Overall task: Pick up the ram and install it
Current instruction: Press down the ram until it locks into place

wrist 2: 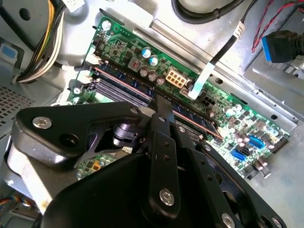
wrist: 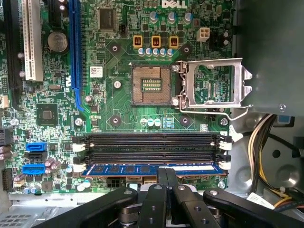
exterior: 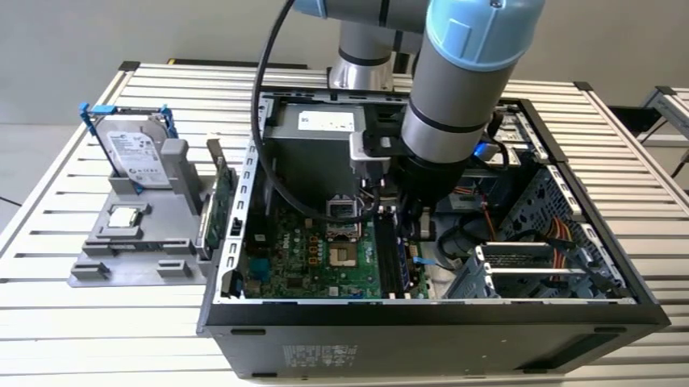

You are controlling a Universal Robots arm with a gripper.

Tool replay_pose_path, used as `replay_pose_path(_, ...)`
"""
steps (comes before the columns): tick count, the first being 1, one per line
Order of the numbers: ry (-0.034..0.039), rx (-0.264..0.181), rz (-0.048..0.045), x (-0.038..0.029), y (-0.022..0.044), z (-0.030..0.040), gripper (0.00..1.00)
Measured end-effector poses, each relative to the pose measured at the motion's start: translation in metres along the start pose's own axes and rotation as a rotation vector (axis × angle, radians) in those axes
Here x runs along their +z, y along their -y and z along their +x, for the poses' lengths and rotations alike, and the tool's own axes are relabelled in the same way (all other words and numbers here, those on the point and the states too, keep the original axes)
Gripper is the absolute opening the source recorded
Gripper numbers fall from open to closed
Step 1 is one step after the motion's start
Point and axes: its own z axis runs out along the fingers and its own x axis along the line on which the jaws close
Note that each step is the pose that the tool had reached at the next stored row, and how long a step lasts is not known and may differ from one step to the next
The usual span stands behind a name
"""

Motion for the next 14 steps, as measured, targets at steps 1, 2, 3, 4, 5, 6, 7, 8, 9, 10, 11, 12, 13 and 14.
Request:
replay_pose_path(1,0.0001,0.000,0.0000,0.0016,0.0000,0.0000,0.00)
replay_pose_path(2,-0.0001,0.000,0.0000,0.0030,0.0000,0.0001,0.00)
replay_pose_path(3,-0.0002,0.000,0.0000,0.0046,0.0000,0.0002,0.00)
replay_pose_path(4,-0.0005,0.000,0.0000,0.0062,0.0000,0.0002,0.00)
replay_pose_path(5,-0.0014,0.000,0.0000,0.0078,-0.0001,0.0004,0.00)
replay_pose_path(6,-0.0028,0.000,-0.0002,0.0090,-0.0001,0.0005,0.00)
replay_pose_path(7,-0.0032,0.000,-0.0002,0.0095,-0.0001,0.0005,0.00)
replay_pose_path(8,-0.0030,0.000,-0.0002,0.0097,-0.0001,0.0005,0.00)
replay_pose_path(9,-0.0027,0.000,-0.0001,0.0098,-0.0001,0.0005,0.00)
replay_pose_path(10,-0.0024,0.000,0.0000,0.0100,-0.0001,0.0005,0.00)
replay_pose_path(11,-0.0022,0.000,0.0001,0.0101,-0.0001,0.0004,0.00)
replay_pose_path(12,-0.0022,0.000,0.0000,0.0101,-0.0001,0.0005,0.00)
replay_pose_path(13,-0.0021,0.000,0.0001,0.0101,-0.0001,0.0004,0.00)
replay_pose_path(14,-0.0021,0.000,0.0000,0.0101,-0.0001,0.0004,0.00)
